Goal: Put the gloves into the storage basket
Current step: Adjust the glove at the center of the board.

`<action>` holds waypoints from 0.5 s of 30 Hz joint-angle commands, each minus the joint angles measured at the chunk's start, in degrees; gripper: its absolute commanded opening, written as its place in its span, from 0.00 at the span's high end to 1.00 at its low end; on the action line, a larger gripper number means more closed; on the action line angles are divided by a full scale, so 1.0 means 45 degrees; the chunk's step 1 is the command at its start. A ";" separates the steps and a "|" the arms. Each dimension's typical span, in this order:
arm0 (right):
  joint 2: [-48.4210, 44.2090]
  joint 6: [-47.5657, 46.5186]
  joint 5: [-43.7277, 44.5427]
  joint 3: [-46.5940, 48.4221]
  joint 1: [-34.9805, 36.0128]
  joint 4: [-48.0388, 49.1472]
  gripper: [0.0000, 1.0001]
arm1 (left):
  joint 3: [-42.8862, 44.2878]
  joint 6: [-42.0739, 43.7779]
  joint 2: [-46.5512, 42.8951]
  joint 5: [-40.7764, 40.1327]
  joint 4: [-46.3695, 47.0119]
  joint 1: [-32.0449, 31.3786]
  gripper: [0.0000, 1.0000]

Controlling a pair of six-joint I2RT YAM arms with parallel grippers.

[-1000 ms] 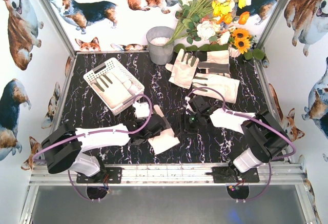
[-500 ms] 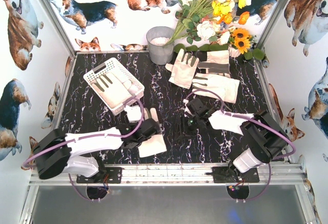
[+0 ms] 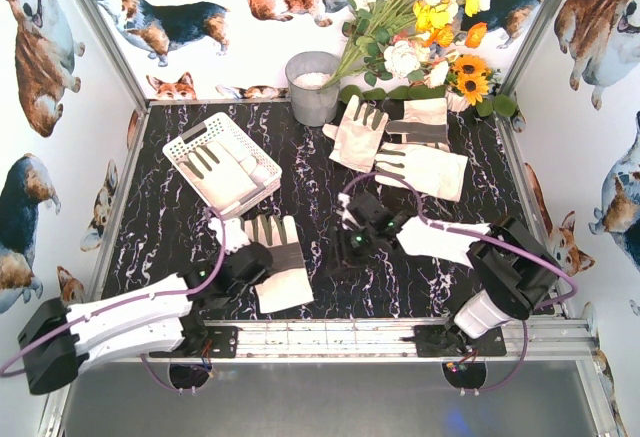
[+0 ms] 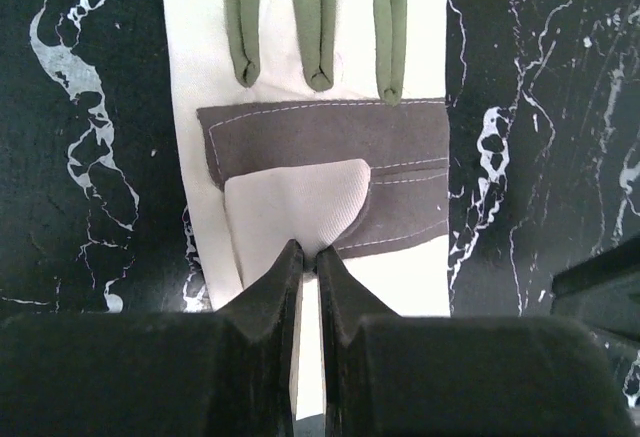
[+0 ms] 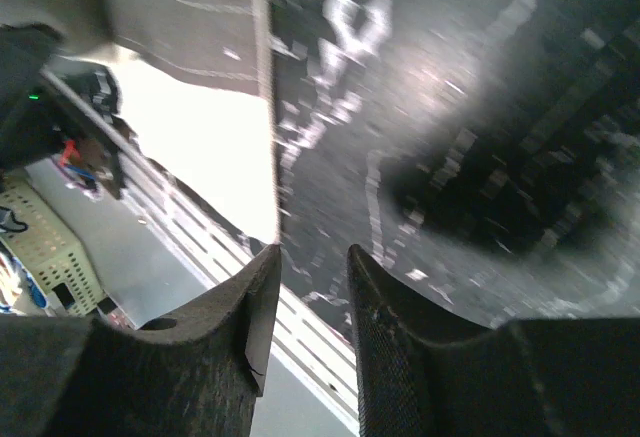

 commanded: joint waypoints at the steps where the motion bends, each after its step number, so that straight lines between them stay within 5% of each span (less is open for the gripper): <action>1: 0.0636 0.0420 -0.0291 0.1522 0.0675 0.1982 0.66 | -0.0586 0.0874 -0.1309 0.0615 0.0579 0.0226 1.00; 15: 0.4846 0.0345 0.1018 0.4924 0.1839 0.2803 0.74 | -0.0345 0.2314 -0.1189 0.1786 0.1221 0.0849 1.00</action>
